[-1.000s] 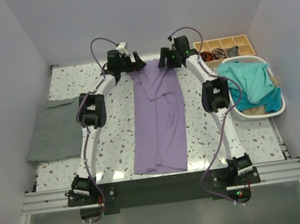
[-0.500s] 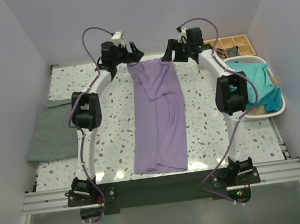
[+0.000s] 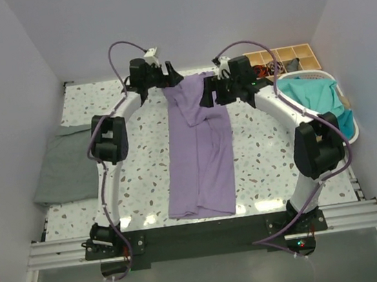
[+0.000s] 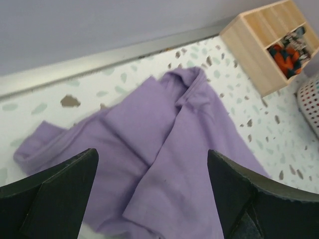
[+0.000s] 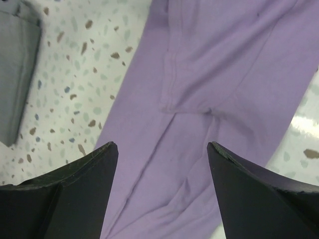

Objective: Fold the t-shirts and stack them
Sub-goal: Fold the tshirt

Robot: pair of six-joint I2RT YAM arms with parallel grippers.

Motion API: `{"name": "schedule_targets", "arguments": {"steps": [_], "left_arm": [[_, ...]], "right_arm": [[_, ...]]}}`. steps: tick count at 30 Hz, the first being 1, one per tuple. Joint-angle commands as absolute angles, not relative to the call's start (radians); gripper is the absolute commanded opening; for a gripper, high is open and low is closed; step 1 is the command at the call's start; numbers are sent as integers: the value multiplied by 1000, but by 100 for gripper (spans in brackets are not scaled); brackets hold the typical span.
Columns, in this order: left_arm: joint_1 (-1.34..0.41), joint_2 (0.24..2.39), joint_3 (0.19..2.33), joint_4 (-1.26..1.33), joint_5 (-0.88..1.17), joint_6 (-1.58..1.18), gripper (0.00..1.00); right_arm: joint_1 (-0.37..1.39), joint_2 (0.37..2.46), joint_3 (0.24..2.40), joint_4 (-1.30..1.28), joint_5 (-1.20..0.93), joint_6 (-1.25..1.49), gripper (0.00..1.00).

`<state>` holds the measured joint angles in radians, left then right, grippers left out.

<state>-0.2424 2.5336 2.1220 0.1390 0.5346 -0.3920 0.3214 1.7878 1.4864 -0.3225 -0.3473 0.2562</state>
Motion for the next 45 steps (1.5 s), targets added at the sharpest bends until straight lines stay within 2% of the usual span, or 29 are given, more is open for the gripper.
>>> {"name": "schedule_targets", "arguments": {"steps": [1, 8, 14, 25, 35, 40, 45], "left_arm": [[-236, 2520, 2060, 75, 445, -308, 95], [-239, 2529, 2088, -33, 330, -222, 96], [-239, 2663, 2275, -132, 340, -213, 98], [-233, 2793, 2405, -77, 376, -259, 100], [-206, 2792, 2434, 77, 308, -233, 100], [-204, 2674, 2340, 100, 318, -212, 100], [-206, 2371, 1999, 127, 293, -228, 100]], "right_arm": [[324, 1723, 1399, -308, -264, 216, 77], [330, 1712, 1319, -291, -273, 233, 77], [351, 1697, 1264, -290, -287, 262, 77], [374, 1666, 1219, -324, -282, 273, 77], [379, 1687, 1236, -357, -290, 285, 77], [379, 1631, 1223, -402, -288, 296, 77], [379, 1566, 1206, -557, -184, 296, 78]]}}
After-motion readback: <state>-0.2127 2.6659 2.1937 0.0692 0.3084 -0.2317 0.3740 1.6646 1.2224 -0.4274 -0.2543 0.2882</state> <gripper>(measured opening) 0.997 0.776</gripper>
